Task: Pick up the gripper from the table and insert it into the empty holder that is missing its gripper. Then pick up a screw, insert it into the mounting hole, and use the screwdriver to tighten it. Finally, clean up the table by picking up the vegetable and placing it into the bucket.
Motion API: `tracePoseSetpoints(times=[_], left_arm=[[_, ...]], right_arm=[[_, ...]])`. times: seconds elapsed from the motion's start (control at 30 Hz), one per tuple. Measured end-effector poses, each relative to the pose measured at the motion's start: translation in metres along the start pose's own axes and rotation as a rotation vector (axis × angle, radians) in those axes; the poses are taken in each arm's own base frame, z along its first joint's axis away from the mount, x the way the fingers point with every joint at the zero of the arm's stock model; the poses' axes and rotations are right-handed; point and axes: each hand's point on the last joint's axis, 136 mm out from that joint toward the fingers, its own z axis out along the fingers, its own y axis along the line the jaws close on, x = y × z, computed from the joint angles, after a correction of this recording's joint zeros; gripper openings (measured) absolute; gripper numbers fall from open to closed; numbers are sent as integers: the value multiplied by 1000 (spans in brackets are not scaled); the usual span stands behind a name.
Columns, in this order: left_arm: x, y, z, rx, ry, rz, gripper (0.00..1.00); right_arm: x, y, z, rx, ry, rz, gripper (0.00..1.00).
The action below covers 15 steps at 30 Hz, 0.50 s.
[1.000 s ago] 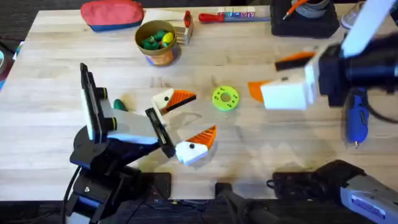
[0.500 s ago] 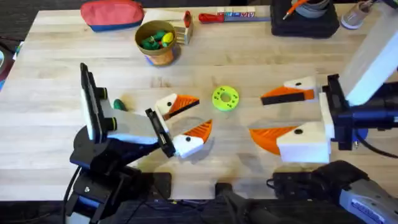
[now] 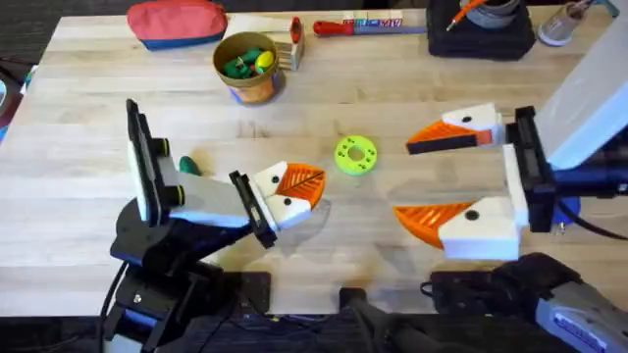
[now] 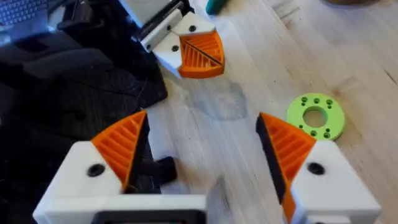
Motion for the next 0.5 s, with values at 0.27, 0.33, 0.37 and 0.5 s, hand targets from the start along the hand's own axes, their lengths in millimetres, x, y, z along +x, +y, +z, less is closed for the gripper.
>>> tracePoseSetpoints(times=[0.27,0.33,0.37,0.5], left_arm=[[0,0,0,0,0,0,12],[0,0,0,0,0,0,12],[0,0,0,0,0,0,12],[0,0,0,0,0,0,12]], right_arm=[[11,-57,7,184,80,189,991],[22,-83,7,263,120,277,991],[29,-98,5,314,140,332,991],[62,-156,-19,536,201,538,992]])
